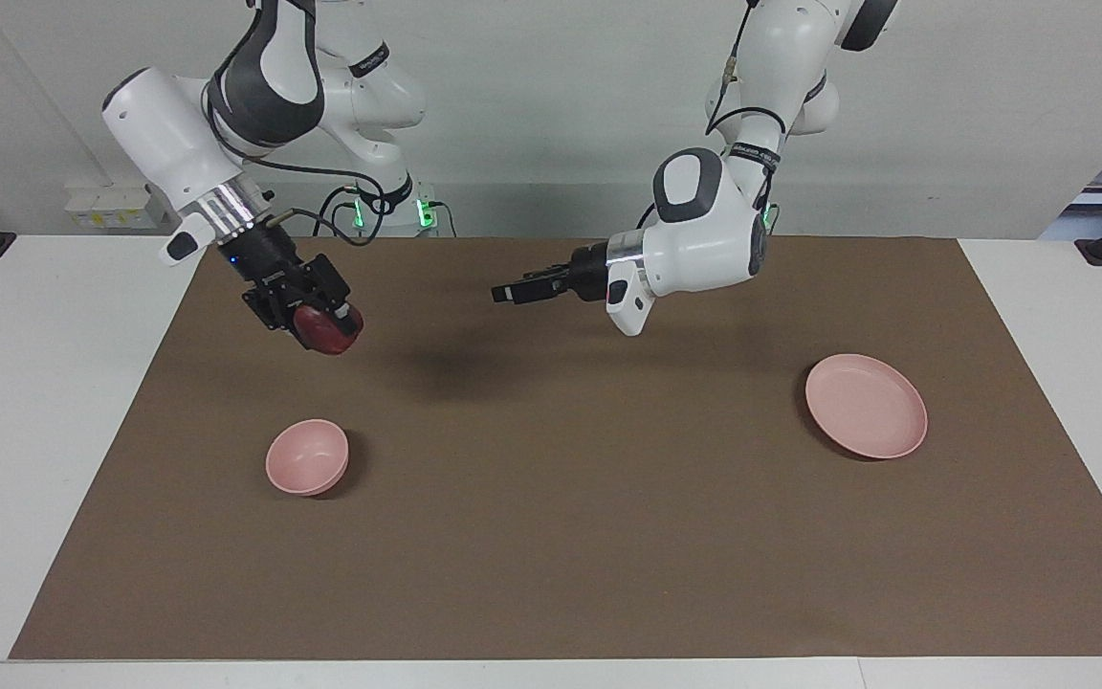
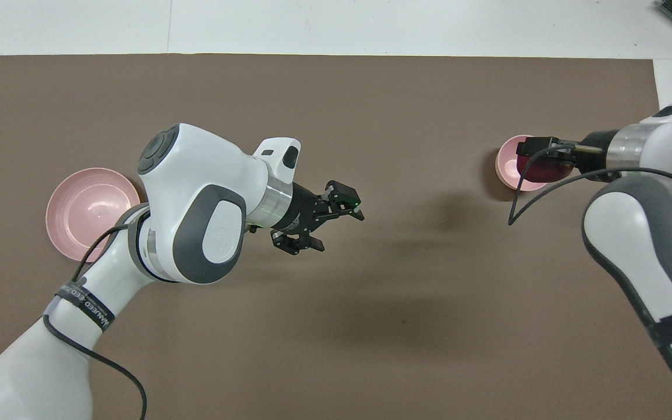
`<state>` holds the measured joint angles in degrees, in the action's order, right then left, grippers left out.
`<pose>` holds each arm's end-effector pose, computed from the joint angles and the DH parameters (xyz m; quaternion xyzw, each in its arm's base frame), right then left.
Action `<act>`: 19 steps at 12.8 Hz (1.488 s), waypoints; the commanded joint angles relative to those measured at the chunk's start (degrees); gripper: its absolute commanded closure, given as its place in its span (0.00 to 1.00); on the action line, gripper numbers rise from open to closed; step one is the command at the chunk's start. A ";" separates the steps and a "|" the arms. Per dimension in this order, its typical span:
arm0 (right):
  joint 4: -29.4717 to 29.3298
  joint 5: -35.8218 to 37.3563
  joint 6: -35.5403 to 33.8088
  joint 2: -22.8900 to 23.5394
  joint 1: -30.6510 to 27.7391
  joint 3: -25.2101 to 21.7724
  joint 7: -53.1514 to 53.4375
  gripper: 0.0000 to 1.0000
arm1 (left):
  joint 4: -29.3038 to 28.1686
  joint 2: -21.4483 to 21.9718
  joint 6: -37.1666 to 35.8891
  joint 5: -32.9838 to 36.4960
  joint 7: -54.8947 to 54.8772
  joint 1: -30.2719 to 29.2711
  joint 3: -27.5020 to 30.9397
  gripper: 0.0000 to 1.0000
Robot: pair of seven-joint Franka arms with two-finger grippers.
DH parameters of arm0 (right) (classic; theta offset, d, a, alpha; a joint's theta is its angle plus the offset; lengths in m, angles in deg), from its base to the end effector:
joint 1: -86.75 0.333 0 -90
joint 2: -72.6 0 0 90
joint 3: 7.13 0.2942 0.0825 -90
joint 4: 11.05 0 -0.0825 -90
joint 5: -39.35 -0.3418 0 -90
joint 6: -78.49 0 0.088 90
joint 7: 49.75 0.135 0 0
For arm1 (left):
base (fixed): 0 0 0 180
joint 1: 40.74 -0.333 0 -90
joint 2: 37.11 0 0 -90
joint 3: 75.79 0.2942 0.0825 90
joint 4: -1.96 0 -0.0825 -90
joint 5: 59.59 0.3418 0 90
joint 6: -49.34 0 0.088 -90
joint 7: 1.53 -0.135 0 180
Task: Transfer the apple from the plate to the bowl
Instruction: 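Carry the apple with the right gripper while the left gripper withdraws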
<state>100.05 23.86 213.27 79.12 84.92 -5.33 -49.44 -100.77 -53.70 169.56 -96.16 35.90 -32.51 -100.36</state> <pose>0.5810 0.0083 0.4287 -0.9793 0.0829 -0.1475 0.1108 0.4881 -0.3462 0.3944 0.9228 0.1981 -0.1794 0.2774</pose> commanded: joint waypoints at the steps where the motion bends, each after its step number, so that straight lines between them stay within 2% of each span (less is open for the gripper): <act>1: -4.92 10.88 0.39 5.33 0.86 0.22 5.73 1.00 | -1.16 1.04 -2.79 7.80 -0.07 -0.06 3.90 0.00; 5: -11.24 16.89 -0.66 12.97 0.96 0.13 8.21 1.00 | -0.55 0.95 -4.65 13.26 -0.60 -0.14 11.11 0.00; 7: -11.69 17.42 -0.66 15.00 1.04 0.04 9.09 1.00 | -0.02 0.69 -4.56 16.25 -1.13 -0.23 14.18 0.00; 10: -11.96 22.42 -1.45 16.42 1.04 0.13 13.12 1.00 | 0.68 0.33 -4.82 20.90 -5.95 -0.32 17.53 0.00; 15: -11.43 25.68 -3.30 17.38 0.87 0.04 14.45 1.00 | 2.70 0.33 -5.78 24.86 -22.89 -0.32 24.73 0.00; 19: -11.52 27.88 -2.69 19.05 0.87 0.04 15.15 1.00 | 5.51 0.69 -7.18 29.17 -37.83 -2.59 27.82 0.00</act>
<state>89.65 49.60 210.77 97.14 85.98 -5.49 -36.52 -97.07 -53.57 164.99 -69.28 3.32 -33.61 -72.99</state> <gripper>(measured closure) 0.185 0.000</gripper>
